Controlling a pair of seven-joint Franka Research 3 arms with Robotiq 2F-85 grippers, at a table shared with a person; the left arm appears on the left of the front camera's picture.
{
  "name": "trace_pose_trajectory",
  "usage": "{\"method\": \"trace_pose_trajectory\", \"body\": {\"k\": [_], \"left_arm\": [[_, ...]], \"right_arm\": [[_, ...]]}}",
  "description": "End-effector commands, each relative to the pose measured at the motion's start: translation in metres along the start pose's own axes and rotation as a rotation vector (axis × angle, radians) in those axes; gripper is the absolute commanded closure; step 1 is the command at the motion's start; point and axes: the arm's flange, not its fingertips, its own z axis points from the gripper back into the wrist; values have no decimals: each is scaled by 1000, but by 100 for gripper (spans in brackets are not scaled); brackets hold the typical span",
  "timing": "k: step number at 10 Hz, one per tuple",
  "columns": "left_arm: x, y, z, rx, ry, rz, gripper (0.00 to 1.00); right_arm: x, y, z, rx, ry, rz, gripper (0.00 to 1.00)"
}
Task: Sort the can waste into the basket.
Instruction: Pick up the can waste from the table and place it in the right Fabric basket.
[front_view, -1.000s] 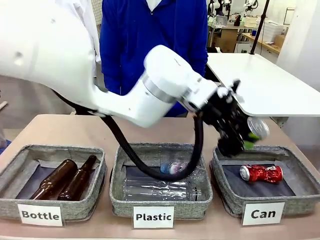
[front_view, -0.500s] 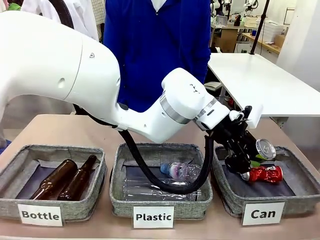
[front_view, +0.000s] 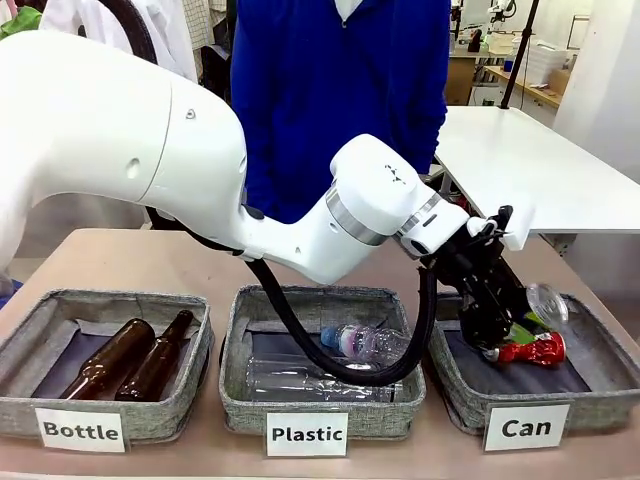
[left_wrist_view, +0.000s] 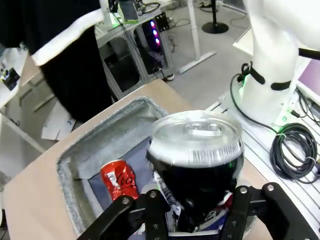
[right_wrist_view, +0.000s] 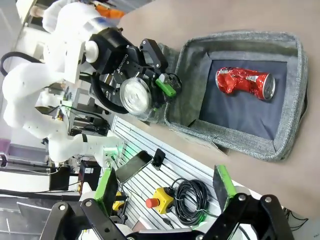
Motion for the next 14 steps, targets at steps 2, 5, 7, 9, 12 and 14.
{"method": "trace_pose_trajectory", "body": {"k": [2,5,7,9,12,14], "left_arm": [[3,3,8,1,-17,9,0],[5,2,15,13,-24,31,0],[8,-2,21,17,-35,34,0],[11,-20,63,15,-66,134,0],[-13,-93,192,96,-148,376,0],[-46,-149,269,249,-198,540,0]], "right_arm": [[3,-1,-1,10,-23,-4,0],[3,-1,-1,10,-23,-4,0],[3,-1,-1,10,-23,-4,0],[3,-1,-1,10,-23,-4,0],[43,-5,-24,196,-138,-101,0],[80,6,-74,283,-125,-19,0]]}}
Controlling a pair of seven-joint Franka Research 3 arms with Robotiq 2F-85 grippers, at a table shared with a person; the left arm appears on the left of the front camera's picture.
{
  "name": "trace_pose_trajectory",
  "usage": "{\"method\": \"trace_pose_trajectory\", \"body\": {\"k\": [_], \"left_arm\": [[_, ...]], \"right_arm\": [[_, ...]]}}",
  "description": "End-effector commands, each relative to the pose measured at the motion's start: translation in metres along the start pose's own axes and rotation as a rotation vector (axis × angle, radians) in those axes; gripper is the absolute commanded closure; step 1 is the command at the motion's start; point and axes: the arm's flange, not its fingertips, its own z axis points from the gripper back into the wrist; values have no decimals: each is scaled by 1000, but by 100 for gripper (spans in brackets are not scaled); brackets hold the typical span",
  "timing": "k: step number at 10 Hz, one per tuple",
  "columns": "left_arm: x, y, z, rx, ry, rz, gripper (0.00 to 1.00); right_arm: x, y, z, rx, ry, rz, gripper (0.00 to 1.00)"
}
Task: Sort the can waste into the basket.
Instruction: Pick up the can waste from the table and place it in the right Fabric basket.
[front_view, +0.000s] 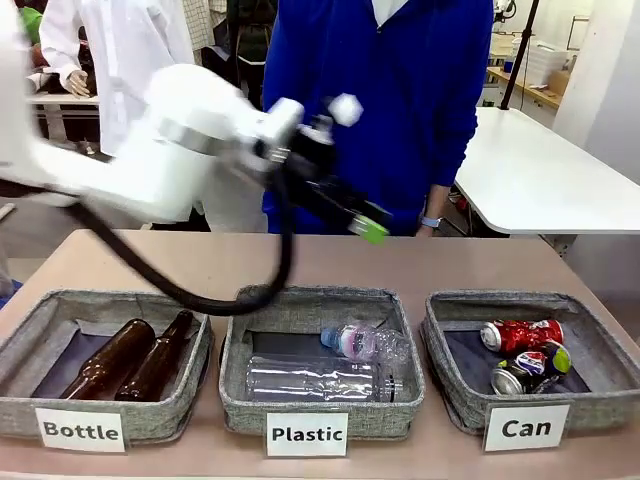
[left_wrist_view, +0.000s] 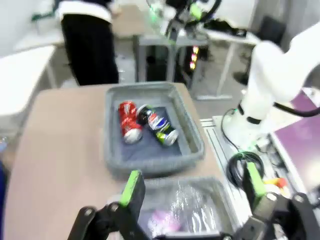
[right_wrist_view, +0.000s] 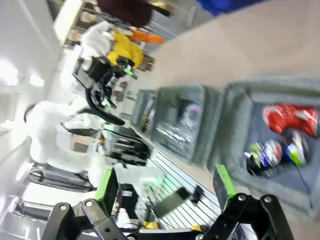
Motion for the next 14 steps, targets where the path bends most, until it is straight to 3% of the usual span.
{"method": "trace_pose_trajectory", "body": {"k": [1,3,5,7,8,9,10,14], "left_arm": [[-46,-45,68,108,-60,148,0],[-105,-63,149,251,-143,374,0],[-169,-81,211,399,-217,708,0],[-210,-84,244,405,-267,909,0],[-226,-77,258,376,-372,969,0],[-229,-76,270,318,-465,919,0],[-235,-88,254,437,-255,926,0],[-235,-88,254,437,-255,926,0]], "right_arm": [[32,5,-56,131,46,87,0],[47,8,-106,253,93,138,0],[53,0,-139,313,66,134,0],[60,-7,-158,298,-9,85,0],[58,-13,-159,258,-64,52,0],[51,-5,-153,312,46,89,0],[51,-5,-153,312,46,89,0],[51,-5,-153,312,46,89,0]]}}
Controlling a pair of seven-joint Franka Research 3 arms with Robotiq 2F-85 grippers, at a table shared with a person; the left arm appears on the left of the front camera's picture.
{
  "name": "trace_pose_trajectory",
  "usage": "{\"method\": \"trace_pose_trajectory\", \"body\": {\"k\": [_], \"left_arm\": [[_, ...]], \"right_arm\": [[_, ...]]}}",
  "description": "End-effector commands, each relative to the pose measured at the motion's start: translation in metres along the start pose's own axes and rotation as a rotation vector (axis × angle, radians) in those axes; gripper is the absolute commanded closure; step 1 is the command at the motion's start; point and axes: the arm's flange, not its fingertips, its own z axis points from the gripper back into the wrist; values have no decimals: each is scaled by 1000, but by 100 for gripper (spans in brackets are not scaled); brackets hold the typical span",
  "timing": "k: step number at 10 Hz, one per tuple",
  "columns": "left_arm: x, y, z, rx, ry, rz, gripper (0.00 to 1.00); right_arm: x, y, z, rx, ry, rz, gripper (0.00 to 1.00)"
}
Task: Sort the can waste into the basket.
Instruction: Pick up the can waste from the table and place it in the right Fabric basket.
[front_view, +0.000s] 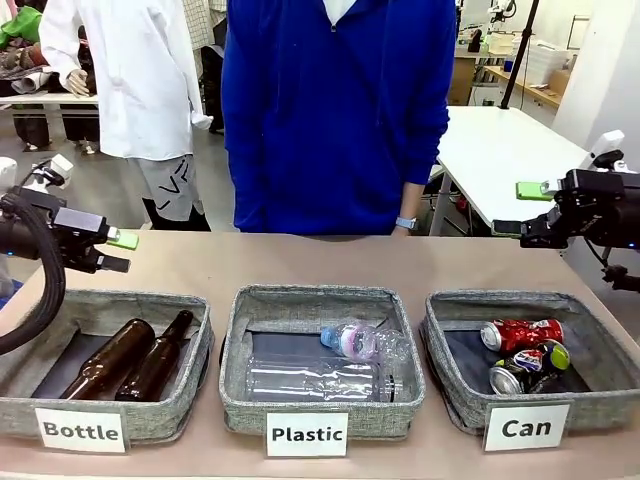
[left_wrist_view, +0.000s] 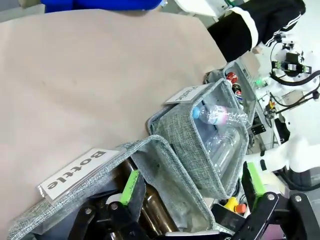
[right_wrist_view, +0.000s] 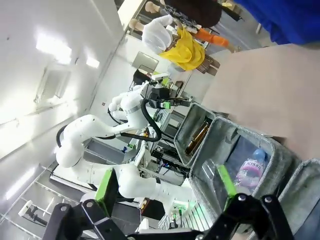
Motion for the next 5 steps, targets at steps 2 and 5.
{"method": "trace_pose_trajectory", "body": {"k": [2,5], "left_arm": [[-5,-3,0,11,4,-7,0],[-5,-3,0,11,4,-7,0]], "right_arm": [[-1,2,2,0,11,6,0],[-1,2,2,0,11,6,0]]}}
